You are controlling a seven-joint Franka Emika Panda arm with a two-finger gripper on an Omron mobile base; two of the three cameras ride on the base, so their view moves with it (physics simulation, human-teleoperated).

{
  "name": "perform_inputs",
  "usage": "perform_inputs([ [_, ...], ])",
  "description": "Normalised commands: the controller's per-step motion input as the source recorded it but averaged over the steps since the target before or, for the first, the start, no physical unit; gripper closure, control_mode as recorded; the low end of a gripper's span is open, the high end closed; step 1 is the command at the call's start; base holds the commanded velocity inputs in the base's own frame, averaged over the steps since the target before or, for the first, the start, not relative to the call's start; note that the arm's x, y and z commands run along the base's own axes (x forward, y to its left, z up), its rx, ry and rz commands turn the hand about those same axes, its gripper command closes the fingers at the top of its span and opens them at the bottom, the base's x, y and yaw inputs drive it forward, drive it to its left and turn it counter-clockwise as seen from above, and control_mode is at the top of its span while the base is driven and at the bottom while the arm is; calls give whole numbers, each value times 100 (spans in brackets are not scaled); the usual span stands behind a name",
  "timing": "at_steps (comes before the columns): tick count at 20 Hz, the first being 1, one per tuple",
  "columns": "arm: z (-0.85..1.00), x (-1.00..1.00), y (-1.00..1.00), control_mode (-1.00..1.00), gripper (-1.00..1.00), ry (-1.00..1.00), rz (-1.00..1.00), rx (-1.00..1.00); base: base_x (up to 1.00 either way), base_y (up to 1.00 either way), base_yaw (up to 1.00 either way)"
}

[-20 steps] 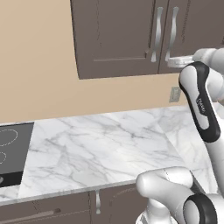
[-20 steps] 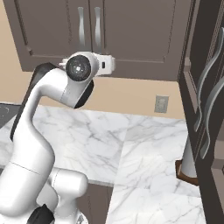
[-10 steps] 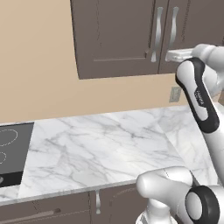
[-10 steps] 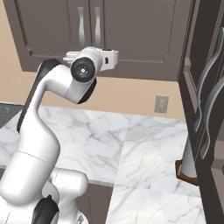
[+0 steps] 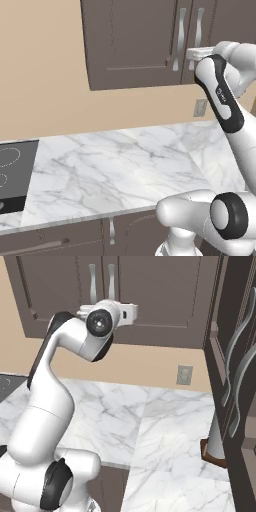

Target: Move the mayonnaise and mustard from the cabinet to the dining counter.

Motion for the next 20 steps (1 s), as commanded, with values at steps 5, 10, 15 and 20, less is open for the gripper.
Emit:
perform_inputs([
  [5,7,40,-1,-100,-100,0,0,0,0,0,0],
  [10,0,48,-4,-100,-100,0,0,3,0,0,0],
  [15,0,47,-13,-100,-100,0,0,4,0,0,0],
  [20,-4,40,-2,-100,100,0,0,2,0,0,0],
])
